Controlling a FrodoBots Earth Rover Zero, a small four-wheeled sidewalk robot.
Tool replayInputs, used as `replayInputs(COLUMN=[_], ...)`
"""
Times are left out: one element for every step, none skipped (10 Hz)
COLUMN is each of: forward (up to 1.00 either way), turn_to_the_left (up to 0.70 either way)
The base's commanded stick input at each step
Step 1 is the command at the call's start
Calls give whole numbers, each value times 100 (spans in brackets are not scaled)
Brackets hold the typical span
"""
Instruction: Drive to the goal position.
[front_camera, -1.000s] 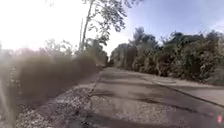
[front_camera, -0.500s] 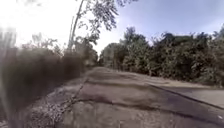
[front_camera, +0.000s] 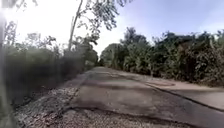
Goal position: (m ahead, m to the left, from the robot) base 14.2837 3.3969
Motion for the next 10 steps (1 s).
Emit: replayInputs(forward=[70, 70, 70, 70, 70, 70, 70, 70, 70, 70], turn_to_the_left=[-28, -21, -14, -7, 0, 4, 11, 19, 26, 28])
